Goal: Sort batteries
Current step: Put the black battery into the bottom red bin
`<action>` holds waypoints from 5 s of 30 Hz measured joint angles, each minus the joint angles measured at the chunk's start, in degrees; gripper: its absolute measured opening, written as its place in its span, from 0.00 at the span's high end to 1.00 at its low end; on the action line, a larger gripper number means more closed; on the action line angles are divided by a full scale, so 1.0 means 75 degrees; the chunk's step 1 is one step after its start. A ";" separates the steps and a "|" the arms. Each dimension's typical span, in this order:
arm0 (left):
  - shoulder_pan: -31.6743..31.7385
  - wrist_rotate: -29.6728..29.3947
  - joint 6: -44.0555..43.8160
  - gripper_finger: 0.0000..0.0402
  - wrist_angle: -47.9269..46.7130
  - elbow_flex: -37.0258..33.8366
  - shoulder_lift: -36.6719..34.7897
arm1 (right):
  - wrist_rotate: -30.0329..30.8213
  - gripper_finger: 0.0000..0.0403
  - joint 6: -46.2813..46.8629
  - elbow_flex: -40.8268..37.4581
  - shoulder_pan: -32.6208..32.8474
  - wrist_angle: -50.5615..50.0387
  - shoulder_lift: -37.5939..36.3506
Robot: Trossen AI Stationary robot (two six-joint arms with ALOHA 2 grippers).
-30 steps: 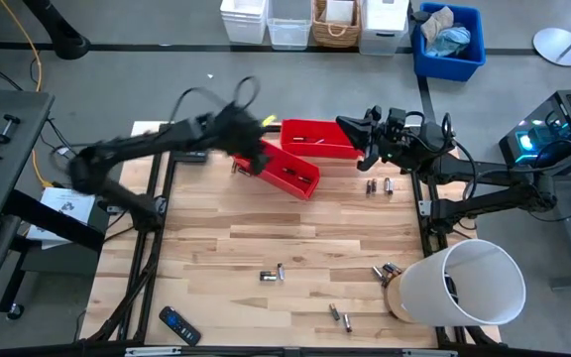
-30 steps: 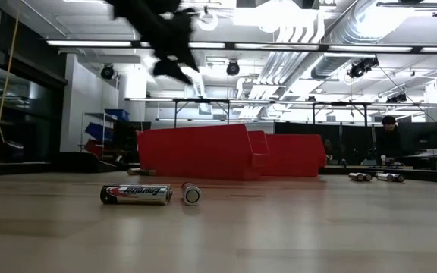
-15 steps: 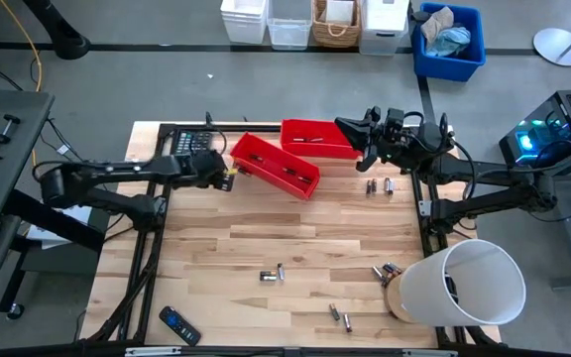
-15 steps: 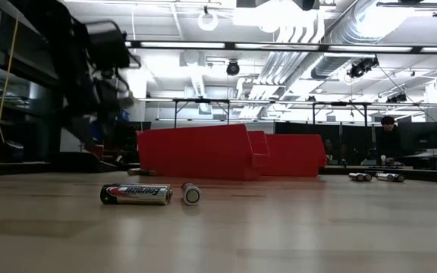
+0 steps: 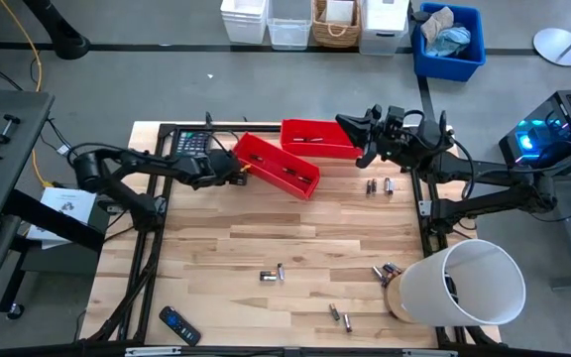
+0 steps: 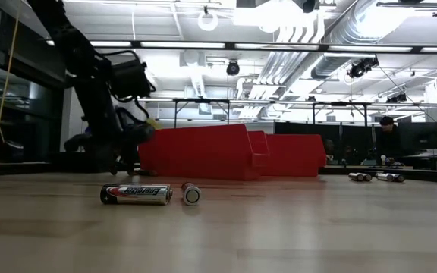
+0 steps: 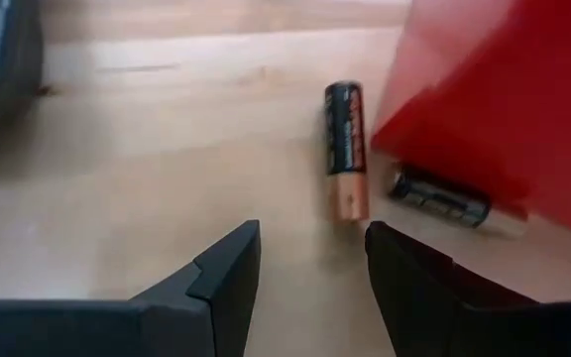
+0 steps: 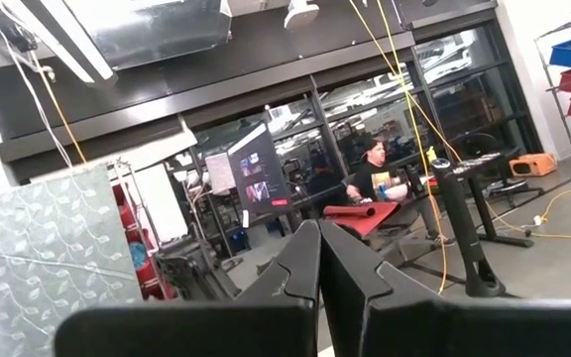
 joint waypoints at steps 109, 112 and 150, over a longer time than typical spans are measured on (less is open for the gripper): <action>0.0035 0.0987 0.4549 0.76 0.3183 -0.0743 -0.0428 | 0.0491 1.00 0.0255 0.0000 0.0000 -0.0873 0.0002; 0.0035 0.0545 0.4521 0.77 0.3533 -0.0746 -0.0157 | 0.0490 1.00 0.0402 0.0000 0.0003 -0.0876 0.0000; -0.4455 0.4215 0.4494 0.73 -0.3001 -0.0510 -0.4450 | 0.0483 1.00 0.0372 0.0000 0.0000 -0.1251 0.0000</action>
